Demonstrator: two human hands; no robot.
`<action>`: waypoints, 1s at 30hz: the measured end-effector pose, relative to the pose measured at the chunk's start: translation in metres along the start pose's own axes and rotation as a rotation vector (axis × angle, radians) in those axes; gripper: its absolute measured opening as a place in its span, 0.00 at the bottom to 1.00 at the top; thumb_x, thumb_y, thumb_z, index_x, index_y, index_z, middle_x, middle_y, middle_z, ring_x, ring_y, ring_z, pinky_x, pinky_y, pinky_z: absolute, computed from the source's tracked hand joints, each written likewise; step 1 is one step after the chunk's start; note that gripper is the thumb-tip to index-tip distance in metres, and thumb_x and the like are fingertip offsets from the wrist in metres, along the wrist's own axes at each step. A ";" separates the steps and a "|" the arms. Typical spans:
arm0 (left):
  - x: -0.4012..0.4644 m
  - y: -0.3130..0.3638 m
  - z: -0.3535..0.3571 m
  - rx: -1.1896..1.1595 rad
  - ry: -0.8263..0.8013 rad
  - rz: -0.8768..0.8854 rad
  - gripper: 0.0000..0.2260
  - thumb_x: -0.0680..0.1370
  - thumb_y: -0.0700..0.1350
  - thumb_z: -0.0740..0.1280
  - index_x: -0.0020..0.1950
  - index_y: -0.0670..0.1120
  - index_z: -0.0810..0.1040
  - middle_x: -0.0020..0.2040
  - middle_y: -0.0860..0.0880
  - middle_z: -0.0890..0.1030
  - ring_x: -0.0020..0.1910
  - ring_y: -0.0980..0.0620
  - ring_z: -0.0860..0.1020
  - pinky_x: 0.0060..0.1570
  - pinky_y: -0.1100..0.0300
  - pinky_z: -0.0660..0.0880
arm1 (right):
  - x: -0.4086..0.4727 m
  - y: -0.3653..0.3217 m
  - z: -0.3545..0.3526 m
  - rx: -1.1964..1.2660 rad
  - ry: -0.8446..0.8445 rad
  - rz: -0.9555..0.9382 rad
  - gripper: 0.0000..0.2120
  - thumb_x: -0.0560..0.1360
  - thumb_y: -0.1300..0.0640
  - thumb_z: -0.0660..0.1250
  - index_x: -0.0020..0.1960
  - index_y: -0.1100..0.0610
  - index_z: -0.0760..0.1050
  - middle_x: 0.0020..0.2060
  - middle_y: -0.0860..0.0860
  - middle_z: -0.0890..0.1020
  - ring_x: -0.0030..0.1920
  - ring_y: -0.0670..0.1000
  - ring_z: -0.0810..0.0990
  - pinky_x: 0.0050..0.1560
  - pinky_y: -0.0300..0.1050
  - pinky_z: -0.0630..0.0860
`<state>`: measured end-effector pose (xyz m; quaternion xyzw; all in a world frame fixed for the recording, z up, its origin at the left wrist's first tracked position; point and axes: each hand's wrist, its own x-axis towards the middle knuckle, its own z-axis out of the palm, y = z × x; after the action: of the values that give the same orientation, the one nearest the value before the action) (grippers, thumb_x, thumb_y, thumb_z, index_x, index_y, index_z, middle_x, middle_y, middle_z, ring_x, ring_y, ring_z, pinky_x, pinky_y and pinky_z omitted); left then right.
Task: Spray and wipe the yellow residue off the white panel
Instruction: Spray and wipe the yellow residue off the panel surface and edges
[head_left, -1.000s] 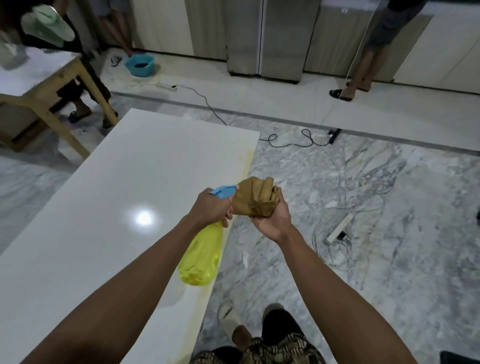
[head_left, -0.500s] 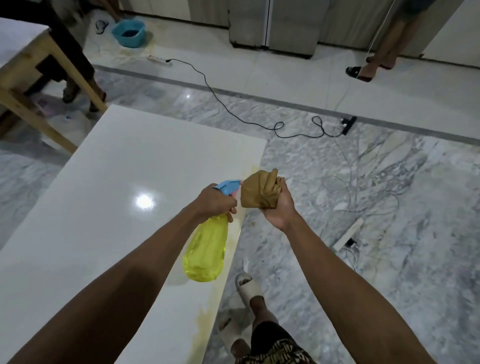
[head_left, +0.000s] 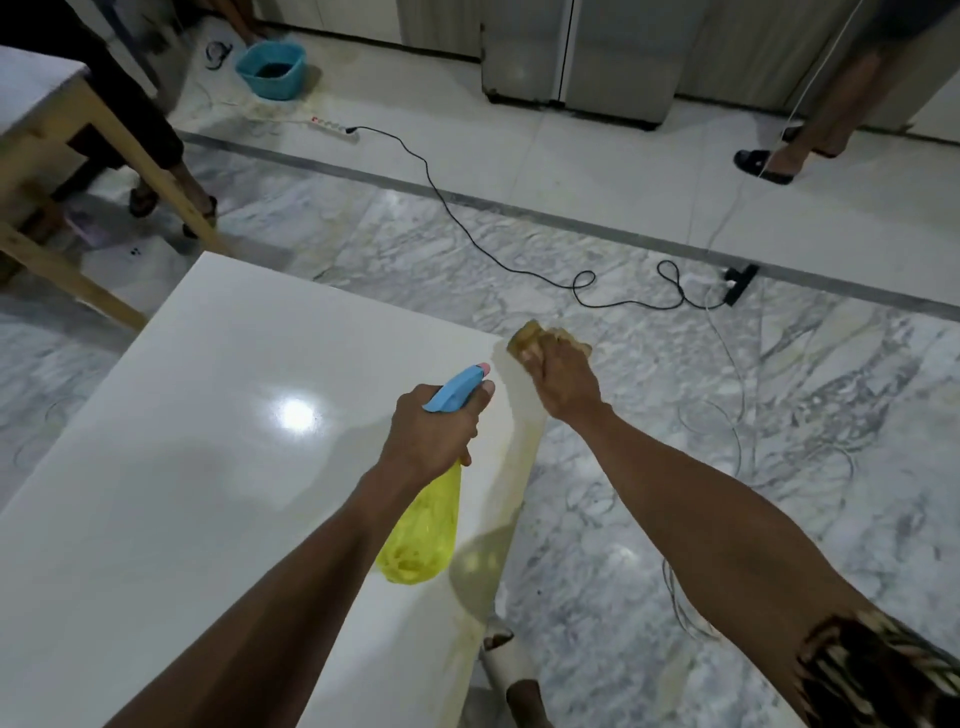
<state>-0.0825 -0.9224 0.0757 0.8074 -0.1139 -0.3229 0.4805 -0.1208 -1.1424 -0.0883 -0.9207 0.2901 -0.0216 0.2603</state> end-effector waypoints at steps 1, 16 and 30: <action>0.004 -0.002 -0.001 -0.003 0.015 -0.004 0.08 0.82 0.54 0.71 0.61 0.62 0.86 0.40 0.41 0.83 0.26 0.51 0.79 0.32 0.60 0.80 | -0.001 0.004 0.015 -0.097 -0.090 -0.050 0.35 0.81 0.40 0.41 0.77 0.63 0.61 0.76 0.62 0.64 0.77 0.62 0.60 0.77 0.57 0.55; 0.022 -0.052 -0.012 0.084 0.050 -0.098 0.12 0.82 0.57 0.69 0.64 0.59 0.85 0.40 0.42 0.84 0.27 0.49 0.81 0.40 0.53 0.84 | -0.031 0.006 0.063 -0.054 0.013 -0.061 0.30 0.83 0.43 0.44 0.79 0.60 0.58 0.79 0.57 0.57 0.80 0.58 0.48 0.79 0.53 0.41; -0.059 -0.090 -0.032 0.133 0.078 -0.058 0.14 0.83 0.57 0.68 0.67 0.57 0.83 0.40 0.43 0.83 0.29 0.49 0.81 0.38 0.56 0.83 | -0.151 -0.034 0.095 -0.132 -0.041 -0.097 0.40 0.80 0.38 0.28 0.79 0.60 0.57 0.79 0.57 0.57 0.80 0.58 0.49 0.79 0.55 0.41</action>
<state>-0.1187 -0.8243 0.0343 0.8525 -0.0928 -0.2966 0.4203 -0.2101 -0.9921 -0.1371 -0.9490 0.2407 0.0041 0.2038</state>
